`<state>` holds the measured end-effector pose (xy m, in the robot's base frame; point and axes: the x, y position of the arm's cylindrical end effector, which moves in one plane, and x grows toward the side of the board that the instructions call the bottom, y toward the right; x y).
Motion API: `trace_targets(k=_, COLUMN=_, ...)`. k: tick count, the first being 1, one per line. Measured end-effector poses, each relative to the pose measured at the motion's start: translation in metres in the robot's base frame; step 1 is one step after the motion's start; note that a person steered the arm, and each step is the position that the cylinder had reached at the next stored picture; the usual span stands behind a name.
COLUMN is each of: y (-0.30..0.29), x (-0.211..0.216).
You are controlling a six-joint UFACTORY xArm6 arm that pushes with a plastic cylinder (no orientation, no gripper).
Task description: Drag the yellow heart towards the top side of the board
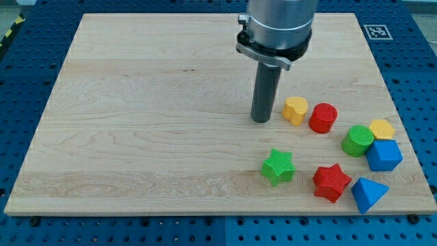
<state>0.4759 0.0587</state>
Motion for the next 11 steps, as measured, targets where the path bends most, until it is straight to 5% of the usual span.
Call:
trace_targets(k=5, y=0.064, x=0.041)
trace_targets(k=11, y=0.071, x=-0.06)
